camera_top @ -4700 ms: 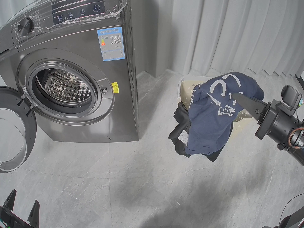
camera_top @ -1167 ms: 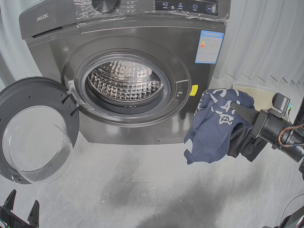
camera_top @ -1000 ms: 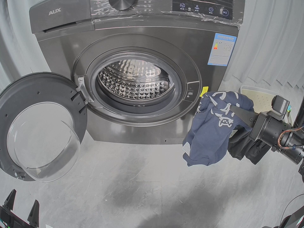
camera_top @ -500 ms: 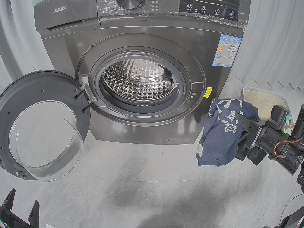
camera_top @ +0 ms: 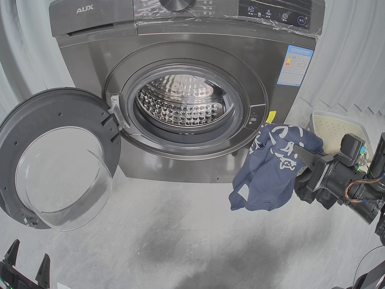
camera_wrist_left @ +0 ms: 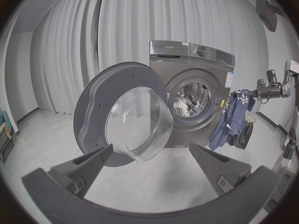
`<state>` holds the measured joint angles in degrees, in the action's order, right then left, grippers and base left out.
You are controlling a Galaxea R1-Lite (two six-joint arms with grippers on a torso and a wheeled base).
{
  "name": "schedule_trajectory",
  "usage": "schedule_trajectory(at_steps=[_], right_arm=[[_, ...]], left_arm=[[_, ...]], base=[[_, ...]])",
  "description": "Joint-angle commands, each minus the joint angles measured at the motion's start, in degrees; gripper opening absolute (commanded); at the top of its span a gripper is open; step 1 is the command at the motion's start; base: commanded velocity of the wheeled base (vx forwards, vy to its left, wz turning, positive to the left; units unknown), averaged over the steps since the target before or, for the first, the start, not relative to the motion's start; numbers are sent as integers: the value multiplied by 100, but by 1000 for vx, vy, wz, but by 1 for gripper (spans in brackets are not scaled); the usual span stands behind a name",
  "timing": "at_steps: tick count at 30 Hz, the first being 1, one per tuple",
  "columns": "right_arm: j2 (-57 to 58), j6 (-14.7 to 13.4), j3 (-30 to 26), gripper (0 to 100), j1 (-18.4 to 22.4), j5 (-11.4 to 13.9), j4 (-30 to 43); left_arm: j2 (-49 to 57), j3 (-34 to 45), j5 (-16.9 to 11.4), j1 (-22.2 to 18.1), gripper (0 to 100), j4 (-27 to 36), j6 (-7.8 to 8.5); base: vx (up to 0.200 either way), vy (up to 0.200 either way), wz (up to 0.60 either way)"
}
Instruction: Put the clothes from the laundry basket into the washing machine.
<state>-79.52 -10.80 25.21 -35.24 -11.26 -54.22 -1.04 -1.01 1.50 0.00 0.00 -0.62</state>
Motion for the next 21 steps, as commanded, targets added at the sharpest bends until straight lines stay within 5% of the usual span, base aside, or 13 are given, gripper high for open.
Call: schedule_trajectory(at_steps=[1, 8, 12, 15, 16, 21], right_arm=[[-204, -1, 81, 0, -176, -7, -18], [-521, -36, 415, 0, -404, 28, -115], [-556, -62, 441, 0, -835, 204, -264], [-855, -54, 476, 0, -1002, 458, -721], [-872, -54, 476, 0, -1002, 458, -748], [-1505, -45, 1056, 0, -1055, 450, -1336]], left_arm=[[86, 101, -1, 0, 100, 0, 1], [42, 101, -18, -18, 100, -9, 27], [60, 75, -220, -18, 100, -62, 229], [-257, -989, -985, -97, 100, -343, -298], [-283, -1033, -1011, -105, 100, -343, -316], [-1768, -1323, -2338, -88, 100, -413, -175]], base=[[0, 0, 0], [0, 0, 0], [0, 0, 0], [0, 0, 0], [0, 0, 0], [0, 0, 0]])
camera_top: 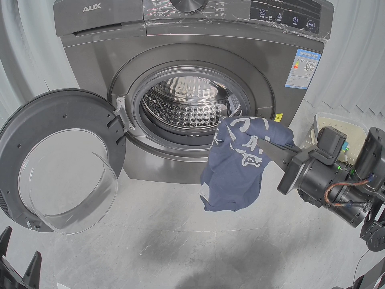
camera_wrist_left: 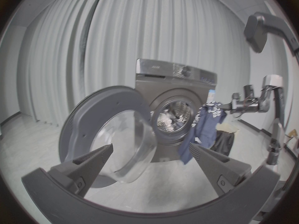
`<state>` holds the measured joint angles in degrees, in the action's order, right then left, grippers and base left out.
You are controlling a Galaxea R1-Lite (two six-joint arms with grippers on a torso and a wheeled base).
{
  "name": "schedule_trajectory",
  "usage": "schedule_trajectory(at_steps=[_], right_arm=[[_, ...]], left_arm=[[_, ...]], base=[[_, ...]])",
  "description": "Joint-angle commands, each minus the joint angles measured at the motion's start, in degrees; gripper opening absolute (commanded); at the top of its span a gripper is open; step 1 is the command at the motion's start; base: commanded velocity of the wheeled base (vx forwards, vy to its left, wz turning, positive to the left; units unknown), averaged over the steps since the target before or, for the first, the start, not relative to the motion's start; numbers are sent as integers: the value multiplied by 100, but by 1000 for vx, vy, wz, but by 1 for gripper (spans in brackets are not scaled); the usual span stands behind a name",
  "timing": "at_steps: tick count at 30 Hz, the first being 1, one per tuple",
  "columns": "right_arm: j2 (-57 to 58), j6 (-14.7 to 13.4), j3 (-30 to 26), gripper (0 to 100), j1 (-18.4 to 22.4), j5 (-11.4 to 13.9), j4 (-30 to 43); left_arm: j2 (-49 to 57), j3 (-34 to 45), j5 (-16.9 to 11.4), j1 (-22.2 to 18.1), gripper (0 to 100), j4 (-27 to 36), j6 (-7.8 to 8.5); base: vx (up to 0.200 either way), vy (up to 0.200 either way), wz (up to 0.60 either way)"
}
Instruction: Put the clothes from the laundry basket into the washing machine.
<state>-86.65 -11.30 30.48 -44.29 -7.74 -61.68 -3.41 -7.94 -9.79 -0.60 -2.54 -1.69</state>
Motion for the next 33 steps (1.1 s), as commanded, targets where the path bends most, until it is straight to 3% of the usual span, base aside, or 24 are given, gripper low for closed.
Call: schedule_trajectory(at_steps=[1, 2, 4, 6, 8, 11, 12, 15, 19, 20, 24, 27, 29, 33], right_arm=[[-836, 5, 582, 0, -150, 89, -626], [-968, 14, 723, 0, -185, 62, -740], [-1047, 14, 846, 0, -221, 62, -854], [-1082, 5, 951, 0, -212, 97, -872], [-1161, -13, 1022, 0, -221, 115, -880], [-1249, -21, 1039, 0, -221, 150, -880], [-1328, -30, 1048, 0, -221, 150, -889], [-1372, -30, 1057, 0, -221, 150, -933], [-1442, -39, 1118, 0, -212, 133, -1012], [-1442, -39, 1154, 0, -212, 124, -1012], [-1425, -30, 1206, 0, -212, 124, -1012], [-1416, -21, 1224, 0, -221, 176, -1012], [-1416, -30, 1285, 0, -238, 405, -1039], [-1442, -39, 1347, 0, -300, 431, -1170]], left_arm=[[-1654, -595, -1324, -19, 100, -177, -41], [-2040, -534, -1658, -19, 100, -309, 99], [-2462, -525, -2045, 16, 100, -581, 222], [-2919, -560, -2317, 95, 100, -845, 266], [-3420, -569, -2396, 244, 100, -1241, 266], [-4141, -551, -2387, 569, 100, -1882, 249], [-4589, -542, -2335, 868, 100, -2286, 231], [-4941, -586, -2247, 1176, 100, -2533, 196], [-5530, -709, -1886, 1747, 100, -2867, 108], [-5855, -744, -1649, 2099, 100, -3121, -6], [-6620, -806, -1192, 2705, 100, -3798, -147], [-6866, -841, -1122, 2784, 100, -3974, -147], [-7419, -964, -1166, 2802, 100, -4326, -147], [-7841, -1114, -1333, 2881, 100, -4510, -235]], base=[[0, 0, 0], [0, 0, 0], [0, 0, 0], [0, 0, 0], [0, 0, 0], [0, 0, 0], [0, 0, 0], [0, 0, 0], [0, 0, 0], [0, 0, 0], [0, 0, 0], [0, 0, 0], [0, 0, 0], [0, 0, 0]])
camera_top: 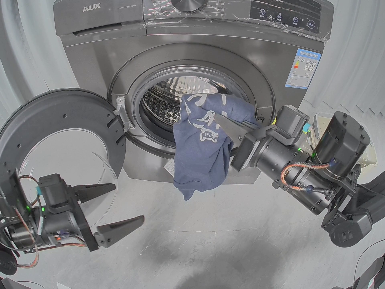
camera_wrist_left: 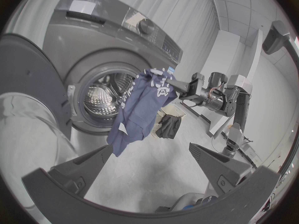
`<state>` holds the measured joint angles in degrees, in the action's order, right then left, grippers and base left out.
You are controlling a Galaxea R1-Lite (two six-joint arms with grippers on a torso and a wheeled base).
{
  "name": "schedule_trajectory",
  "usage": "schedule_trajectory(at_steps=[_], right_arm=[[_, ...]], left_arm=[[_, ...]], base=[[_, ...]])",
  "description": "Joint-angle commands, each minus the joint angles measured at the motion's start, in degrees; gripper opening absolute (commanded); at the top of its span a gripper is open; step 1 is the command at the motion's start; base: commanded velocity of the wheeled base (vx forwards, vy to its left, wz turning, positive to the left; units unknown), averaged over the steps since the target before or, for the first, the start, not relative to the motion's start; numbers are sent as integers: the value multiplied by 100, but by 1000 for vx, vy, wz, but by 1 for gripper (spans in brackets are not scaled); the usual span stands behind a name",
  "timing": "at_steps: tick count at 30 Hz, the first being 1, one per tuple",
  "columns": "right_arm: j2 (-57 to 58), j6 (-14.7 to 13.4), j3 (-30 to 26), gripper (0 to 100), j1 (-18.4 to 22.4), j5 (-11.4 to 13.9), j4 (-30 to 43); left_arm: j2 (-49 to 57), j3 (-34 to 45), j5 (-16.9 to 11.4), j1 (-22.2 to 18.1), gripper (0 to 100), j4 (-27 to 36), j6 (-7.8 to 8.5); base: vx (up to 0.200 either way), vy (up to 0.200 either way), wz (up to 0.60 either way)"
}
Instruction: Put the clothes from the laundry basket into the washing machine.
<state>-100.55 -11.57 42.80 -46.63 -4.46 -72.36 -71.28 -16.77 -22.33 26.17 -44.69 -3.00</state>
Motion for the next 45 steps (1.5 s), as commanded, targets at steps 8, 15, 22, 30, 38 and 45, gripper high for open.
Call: schedule_trajectory(at_steps=[8, 15, 22, 30, 38, 45], right_arm=[[-35, -56, 53, 0, -66, 95, -111], [-17, -56, 9, 0, -74, 95, -111], [0, -56, -35, 0, -145, 68, -120], [0, -56, -44, 0, -162, 51, -173], [-9, -56, -114, 0, -189, 51, -190], [0, -56, -167, 0, -189, 51, -208]], left_arm=[[-2022, -748, -201, 204, 100, -470, -175], [-2698, -1126, -386, 134, 100, -1015, -359], [-3278, -1548, -307, 63, 100, -1332, -447], [-3762, -1900, -307, 37, 100, -1481, -438], [-4157, -2269, -175, 90, 100, -1701, -438], [-4403, -2533, -78, 116, 100, -1929, -447]], base=[[0, 0, 0], [0, 0, 0], [0, 0, 0], [0, 0, 0], [0, 0, 0], [0, 0, 0]])
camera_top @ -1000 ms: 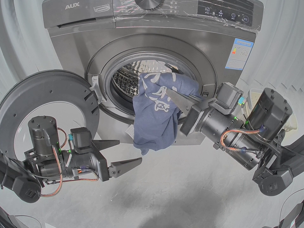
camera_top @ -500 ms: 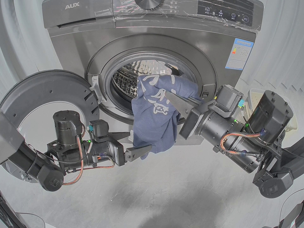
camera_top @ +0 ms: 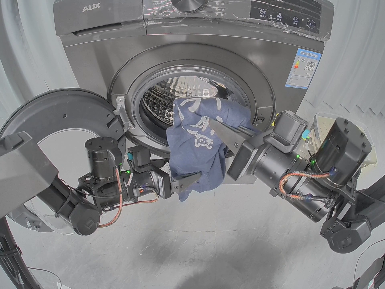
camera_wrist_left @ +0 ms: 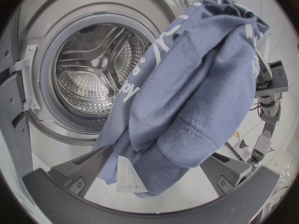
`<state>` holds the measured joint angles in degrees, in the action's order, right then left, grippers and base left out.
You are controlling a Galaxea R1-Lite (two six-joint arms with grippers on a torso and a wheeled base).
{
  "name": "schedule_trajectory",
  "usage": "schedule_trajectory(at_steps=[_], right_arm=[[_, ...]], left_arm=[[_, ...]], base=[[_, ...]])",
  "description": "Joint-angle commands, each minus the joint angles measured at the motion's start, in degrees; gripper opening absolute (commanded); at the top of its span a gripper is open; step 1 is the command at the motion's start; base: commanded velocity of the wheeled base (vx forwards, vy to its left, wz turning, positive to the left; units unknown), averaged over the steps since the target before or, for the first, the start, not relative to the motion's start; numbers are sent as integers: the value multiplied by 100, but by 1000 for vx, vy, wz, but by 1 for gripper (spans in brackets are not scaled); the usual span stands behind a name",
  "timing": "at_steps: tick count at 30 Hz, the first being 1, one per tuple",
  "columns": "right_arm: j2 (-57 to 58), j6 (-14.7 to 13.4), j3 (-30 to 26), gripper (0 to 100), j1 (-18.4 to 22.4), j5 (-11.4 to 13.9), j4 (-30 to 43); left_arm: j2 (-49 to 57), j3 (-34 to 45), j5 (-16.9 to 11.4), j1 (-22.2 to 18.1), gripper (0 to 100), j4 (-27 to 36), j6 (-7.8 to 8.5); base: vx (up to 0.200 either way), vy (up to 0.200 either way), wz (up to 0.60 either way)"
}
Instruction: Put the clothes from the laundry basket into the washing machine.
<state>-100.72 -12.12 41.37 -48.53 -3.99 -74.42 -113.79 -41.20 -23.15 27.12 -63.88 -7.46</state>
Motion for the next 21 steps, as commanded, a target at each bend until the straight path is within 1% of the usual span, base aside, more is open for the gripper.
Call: schedule_trajectory(at_steps=[1, 4, 5, 10, 14, 15, 18, 21], right_arm=[[17, -1, -15, 0, 2, 3, -2], [8, -10, -15, 0, 2, 3, -2], [8, -10, -15, 0, -7, -6, -11], [-9, -28, -51, 0, 2, -6, -64], [-36, -36, -59, 0, 2, -6, -64], [-44, -36, -59, 0, 2, -6, -64], [-44, -45, -68, 0, 28, -6, -55], [-80, -63, -182, 0, 89, -14, -11]], left_arm=[[-188, -107, 3, 30, 100, -19, -10], [-196, -98, 47, 83, 100, -46, -10], [-205, -81, 91, 100, 0, -81, -10], [-117, 7, 127, 170, 0, -274, -27], [278, 455, 118, 381, 0, -388, -80], [489, 719, 118, 513, 0, -459, -80], [893, 1141, 118, 689, 0, -626, -80], [1368, 1598, 109, 777, 0, -749, -80]], base=[[0, 0, 0], [0, 0, 0], [0, 0, 0], [0, 0, 0], [0, 0, 0], [0, 0, 0], [0, 0, 0], [0, 0, 0]])
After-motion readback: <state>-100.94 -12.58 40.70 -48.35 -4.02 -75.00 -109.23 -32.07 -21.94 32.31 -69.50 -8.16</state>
